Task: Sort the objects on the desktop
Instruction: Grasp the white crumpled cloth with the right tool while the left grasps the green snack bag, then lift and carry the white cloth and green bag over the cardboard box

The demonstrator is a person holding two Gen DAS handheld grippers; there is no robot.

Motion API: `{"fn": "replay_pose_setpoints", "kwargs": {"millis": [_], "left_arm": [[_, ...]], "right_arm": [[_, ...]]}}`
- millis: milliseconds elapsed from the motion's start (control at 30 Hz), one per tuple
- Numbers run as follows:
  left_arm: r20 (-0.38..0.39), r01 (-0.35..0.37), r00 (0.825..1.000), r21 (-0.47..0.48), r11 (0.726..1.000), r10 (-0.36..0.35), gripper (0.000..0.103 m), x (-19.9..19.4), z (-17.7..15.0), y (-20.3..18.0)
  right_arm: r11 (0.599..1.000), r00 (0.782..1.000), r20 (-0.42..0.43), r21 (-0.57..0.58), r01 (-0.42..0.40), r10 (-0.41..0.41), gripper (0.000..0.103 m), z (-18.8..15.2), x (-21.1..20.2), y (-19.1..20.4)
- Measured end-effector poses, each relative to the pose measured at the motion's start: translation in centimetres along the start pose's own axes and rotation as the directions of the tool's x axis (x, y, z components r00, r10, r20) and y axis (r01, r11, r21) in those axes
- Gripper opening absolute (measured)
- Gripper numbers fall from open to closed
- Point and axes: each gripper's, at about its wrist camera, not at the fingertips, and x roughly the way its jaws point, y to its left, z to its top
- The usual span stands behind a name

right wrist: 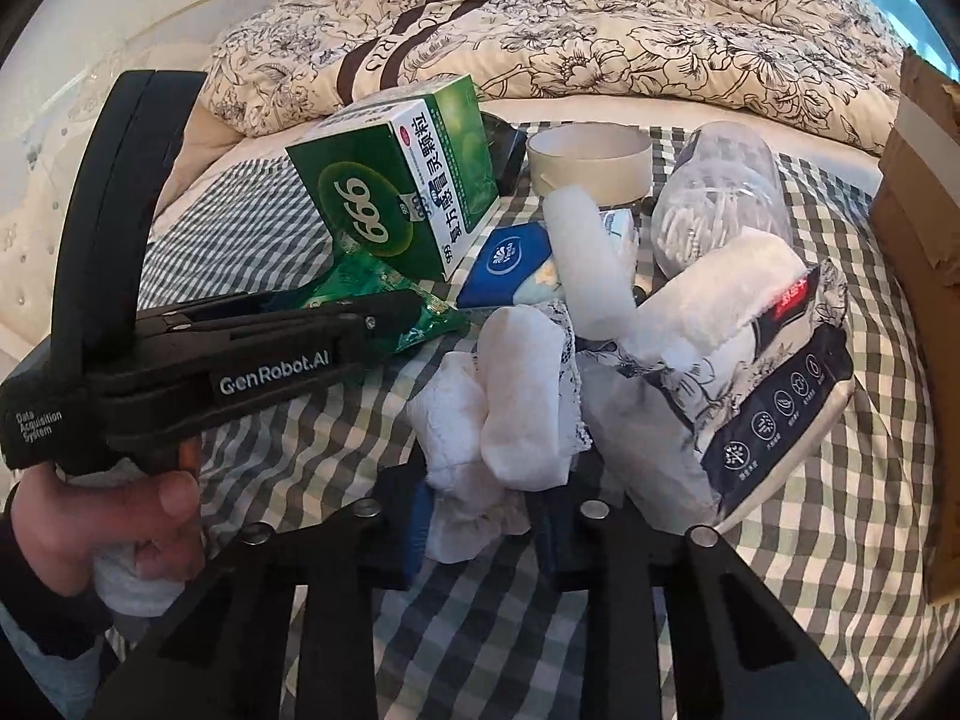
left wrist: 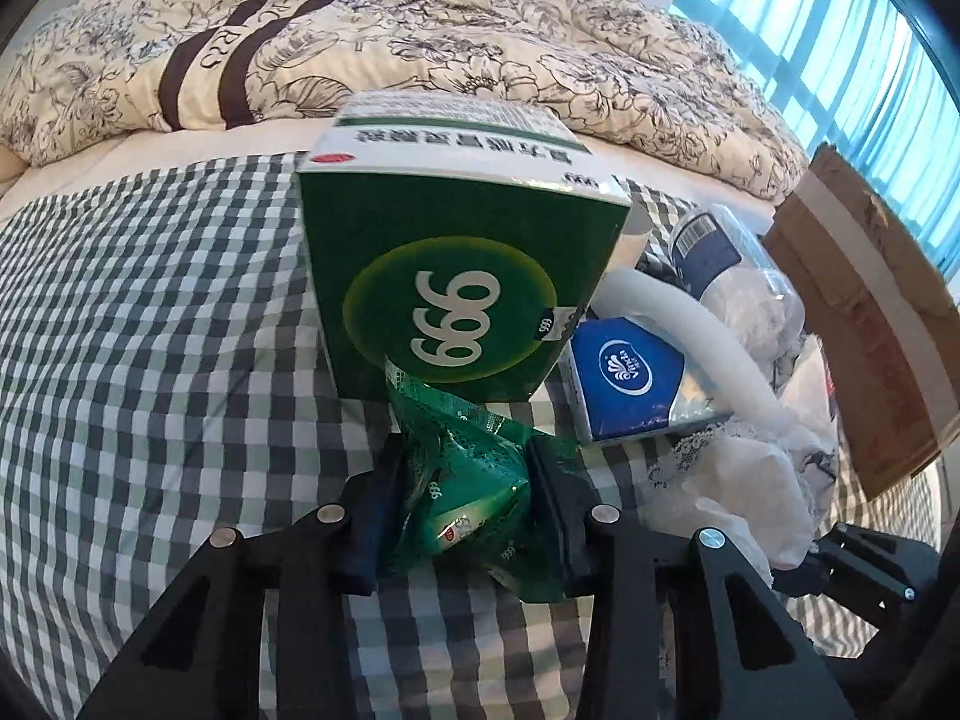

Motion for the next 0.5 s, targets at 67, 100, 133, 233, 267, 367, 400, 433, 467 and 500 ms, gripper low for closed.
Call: {"fn": "replay_pose_setpoints", "kwargs": {"millis": [67,100,133,233,267,367,400,433,467,500], "left_arm": [[0.012,-0.006,1.0,-0.002,1.0,0.006,0.038,-0.7,0.1,0.1],[0.021,-0.007,1.0,-0.004,1.0,0.007,0.038,-1.2,0.1,0.1],[0.029,-0.009,1.0,-0.005,1.0,0.009,0.038,-1.7,0.1,0.1],[0.051,-0.017,0.999,-0.004,1.0,0.017,0.038,-3.2,0.2,-0.1],[0.057,-0.018,0.998,-0.003,1.0,0.018,0.038,-3.7,0.3,-0.2],[0.087,-0.024,0.996,0.004,1.0,0.024,0.038,-5.7,0.3,-0.8],[0.1,-0.027,0.995,0.006,1.0,0.027,0.038,-6.5,0.3,-1.0],[0.111,-0.03,0.993,0.006,1.0,0.029,0.038,-7.2,0.3,-1.2],[0.123,-0.034,0.992,0.005,0.999,0.033,0.038,-8.0,0.3,-1.3],[0.132,-0.036,0.991,0.003,0.999,0.035,0.038,-8.7,0.4,-1.6]], "right_arm": [[1.0,1.0,0.006,0.002,-0.005,0.005,0.021,-0.1,-0.5,0.0],[1.0,1.0,0.011,0.002,-0.006,0.006,0.021,-0.1,-0.8,0.1],[1.0,1.0,0.016,0.002,-0.006,0.006,0.02,-0.1,-1.2,0.1],[1.0,0.999,0.034,0.001,-0.013,0.013,0.02,-0.2,-2.6,0.4],[1.0,0.999,0.042,0.0,-0.013,0.013,0.02,-0.2,-3.2,0.5],[1.0,0.998,0.064,-0.003,-0.01,0.01,0.02,-0.4,-4.9,0.7],[1.0,0.997,0.073,-0.004,-0.007,0.007,0.02,-0.4,-5.5,0.7],[1.0,0.997,0.082,-0.005,-0.004,0.004,0.02,-0.4,-6.1,0.9],[1.0,0.996,0.092,-0.005,-0.001,0.002,0.02,-0.4,-6.7,1.0],[1.0,0.995,0.101,-0.005,0.001,-0.001,0.02,-0.3,-7.3,1.2]]}}
